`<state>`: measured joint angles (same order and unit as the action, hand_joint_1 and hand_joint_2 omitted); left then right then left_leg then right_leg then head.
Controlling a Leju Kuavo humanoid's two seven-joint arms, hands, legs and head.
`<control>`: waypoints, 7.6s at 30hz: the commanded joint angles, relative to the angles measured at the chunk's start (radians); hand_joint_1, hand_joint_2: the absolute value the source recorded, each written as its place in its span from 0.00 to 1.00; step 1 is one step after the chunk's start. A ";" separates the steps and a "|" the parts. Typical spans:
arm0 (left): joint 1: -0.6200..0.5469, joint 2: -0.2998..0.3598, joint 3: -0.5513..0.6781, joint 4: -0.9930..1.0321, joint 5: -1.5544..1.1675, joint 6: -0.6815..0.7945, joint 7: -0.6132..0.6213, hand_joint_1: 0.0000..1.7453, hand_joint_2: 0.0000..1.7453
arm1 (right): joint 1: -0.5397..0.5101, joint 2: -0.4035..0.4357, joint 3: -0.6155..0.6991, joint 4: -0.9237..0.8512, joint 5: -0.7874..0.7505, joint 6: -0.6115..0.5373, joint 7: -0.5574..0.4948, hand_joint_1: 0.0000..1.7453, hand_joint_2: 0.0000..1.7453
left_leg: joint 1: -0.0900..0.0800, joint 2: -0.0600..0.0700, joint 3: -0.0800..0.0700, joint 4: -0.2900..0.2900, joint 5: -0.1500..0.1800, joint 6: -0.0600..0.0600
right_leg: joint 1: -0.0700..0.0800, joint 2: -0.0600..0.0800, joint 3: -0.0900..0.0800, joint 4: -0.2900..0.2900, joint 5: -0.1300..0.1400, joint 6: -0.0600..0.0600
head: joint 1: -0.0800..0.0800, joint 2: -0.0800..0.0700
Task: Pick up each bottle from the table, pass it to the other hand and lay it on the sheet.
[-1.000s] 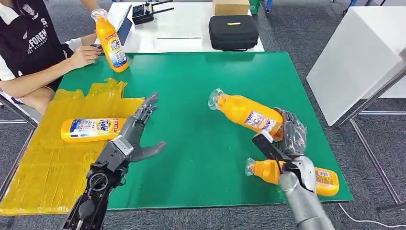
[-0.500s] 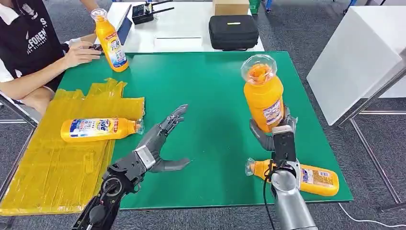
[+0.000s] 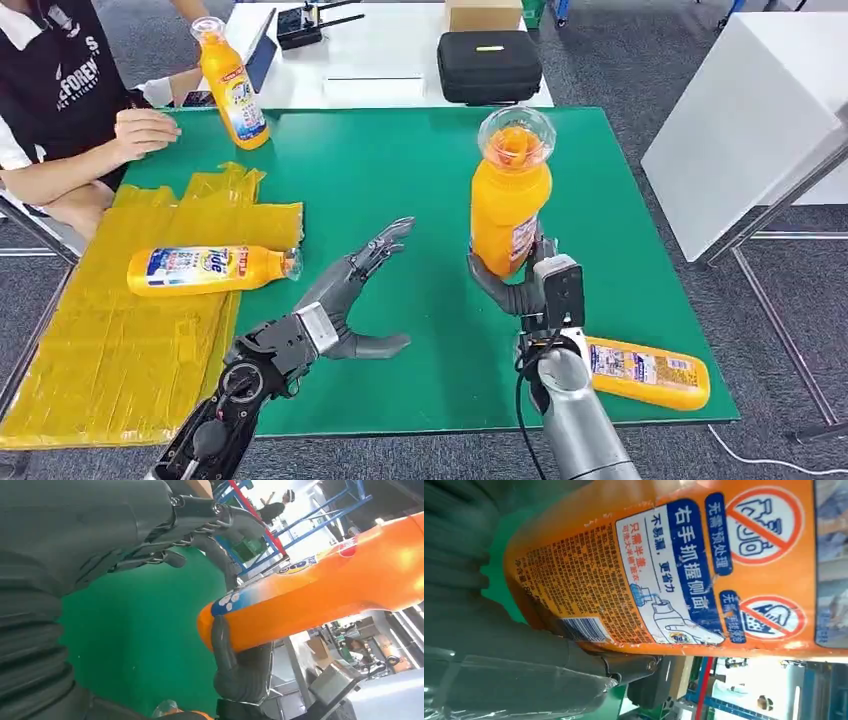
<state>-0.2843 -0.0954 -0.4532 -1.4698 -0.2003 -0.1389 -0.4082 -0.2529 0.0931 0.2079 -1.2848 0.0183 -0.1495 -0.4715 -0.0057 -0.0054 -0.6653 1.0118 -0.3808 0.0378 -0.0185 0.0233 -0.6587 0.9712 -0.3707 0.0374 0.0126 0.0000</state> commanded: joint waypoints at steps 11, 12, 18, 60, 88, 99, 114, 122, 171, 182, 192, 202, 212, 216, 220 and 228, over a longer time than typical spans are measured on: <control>-0.081 0.015 0.075 0.095 0.154 0.025 0.063 0.00 1.00 | -0.169 0.090 0.355 0.343 0.024 0.133 0.007 1.00 1.00 | 0.002 0.004 0.006 0.000 -0.002 -0.004 | 0.003 0.001 0.004 0.001 -0.001 -0.003 | 0.000 0.000; -0.087 0.014 0.092 0.108 0.167 0.032 0.065 0.00 1.00 | -0.171 0.092 0.378 0.353 0.030 0.133 0.006 1.00 1.00 | 0.002 0.004 0.004 0.000 -0.001 -0.003 | 0.003 0.002 0.002 0.000 0.000 -0.003 | 0.000 0.000; -0.115 0.001 0.116 0.152 0.167 0.049 0.060 0.00 1.00 | -0.152 0.084 0.481 0.348 0.055 0.166 0.011 1.00 1.00 | 0.002 0.001 0.003 0.000 -0.001 -0.003 | 0.002 -0.001 0.002 0.001 -0.001 -0.002 | 0.000 0.000; -0.091 0.023 0.163 0.128 0.194 0.129 0.014 1.00 1.00 | -0.088 0.000 0.446 0.117 0.201 -0.060 0.017 1.00 1.00 | 0.001 0.000 0.001 0.000 -0.001 -0.003 | 0.001 -0.002 0.000 0.001 -0.001 -0.003 | 0.000 0.000; -0.219 0.257 0.272 0.555 -1.371 0.837 0.700 1.00 1.00 | 0.129 -0.257 0.151 -0.398 0.844 -0.264 0.294 0.00 1.00 | 0.001 0.001 0.004 0.001 -0.002 -0.003 | 0.001 -0.003 0.002 0.002 -0.003 -0.003 | 0.000 0.000; -0.350 0.344 -0.076 1.016 -1.371 0.819 0.948 1.00 1.00 | 0.253 -0.371 0.035 -0.496 1.151 0.001 0.505 0.00 1.00 | 0.001 -0.001 0.006 0.000 -0.002 -0.003 | 0.001 -0.005 0.004 0.001 -0.004 -0.003 | 0.000 0.000; -0.239 0.238 0.239 1.004 -1.322 0.837 0.751 0.00 1.00 | 0.378 -0.528 -0.152 -0.547 1.058 0.266 0.506 0.00 0.00 | -0.002 -0.002 0.002 -0.001 -0.003 -0.002 | -0.002 -0.004 0.001 0.000 -0.003 -0.001 | 0.000 0.000; -0.138 0.123 0.536 0.866 -1.152 0.837 0.458 0.00 1.00 | 0.396 -0.554 -0.289 -0.514 1.056 0.353 0.562 0.00 0.00 | -0.003 -0.003 0.006 -0.001 -0.003 -0.002 | -0.003 -0.005 0.005 0.000 -0.004 -0.001 | 0.000 0.000; -0.050 0.004 0.425 0.495 -0.608 0.763 0.074 0.00 1.00 | 0.300 -0.429 -0.099 0.025 0.980 0.391 0.483 1.00 1.00 | 0.000 -0.003 0.016 -0.001 -0.007 -0.001 | 0.001 -0.007 0.017 -0.003 -0.007 -0.001 | 0.000 0.000; 0.119 -0.003 0.329 0.016 -0.451 0.664 -0.016 0.00 1.00 | 0.319 -0.320 -0.186 -0.023 1.018 0.284 0.506 1.00 1.00 | 0.000 0.005 0.020 0.000 -0.010 0.000 | 0.000 0.002 0.017 -0.003 -0.008 0.000 | 0.000 0.000; 0.202 0.048 0.195 -0.234 -0.150 0.336 -0.095 0.00 1.00 | 0.308 -0.127 -0.315 -0.200 0.823 0.050 0.292 1.00 1.00 | 0.000 0.007 0.019 0.000 -0.011 -0.002 | 0.001 0.005 0.015 -0.002 -0.008 0.000 | 0.000 0.000; 0.124 0.034 0.148 -0.106 0.032 0.023 -0.035 0.00 1.00 | 0.229 -0.033 -0.267 -0.208 0.604 -0.068 0.139 1.00 1.00 | 0.000 0.005 0.015 0.000 -0.008 0.000 | 0.000 0.003 0.013 -0.001 -0.006 0.000 | 0.000 0.000; 0.062 0.032 0.102 -0.011 0.179 -0.124 0.027 0.00 1.00 | 0.147 -0.006 -0.172 -0.149 0.352 -0.017 0.014 1.00 1.00 | -0.001 0.004 0.015 0.000 -0.009 -0.001 | -0.001 0.001 0.014 0.000 -0.007 0.000 | 0.000 0.000; 0.008 0.026 0.057 0.049 0.190 -0.130 0.023 0.00 1.00 | 0.118 -0.002 -0.070 -0.072 0.196 0.138 -0.071 1.00 1.00 | 0.000 0.002 0.015 0.000 -0.009 -0.001 | 0.000 0.000 0.014 -0.001 -0.007 0.000 | 0.000 0.000; -0.012 0.018 0.048 0.083 0.214 -0.124 0.024 0.00 1.00 | 0.070 -0.002 0.077 0.032 0.188 0.166 -0.132 1.00 1.00 | 0.000 0.003 0.012 -0.001 -0.008 0.001 | 0.000 0.002 0.011 -0.002 -0.006 0.001 | 0.000 0.000; -0.004 0.010 0.063 0.085 0.246 -0.121 0.031 0.00 1.00 | -0.013 0.024 0.241 0.181 0.196 0.186 -0.136 1.00 1.00 | 0.000 0.005 0.016 0.000 -0.009 -0.001 | 0.000 0.002 0.014 -0.001 -0.007 0.000 | 0.000 0.000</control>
<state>-0.2535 -0.0885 -0.3804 -1.4699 0.0156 -0.2587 -0.3876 -0.1531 0.1053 0.2760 -1.3227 0.2186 0.0374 -0.6027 -0.0066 -0.0040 -0.6569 1.0117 -0.3871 0.0399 -0.0198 0.0239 -0.6512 0.9710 -0.3765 0.0400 0.0122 0.0000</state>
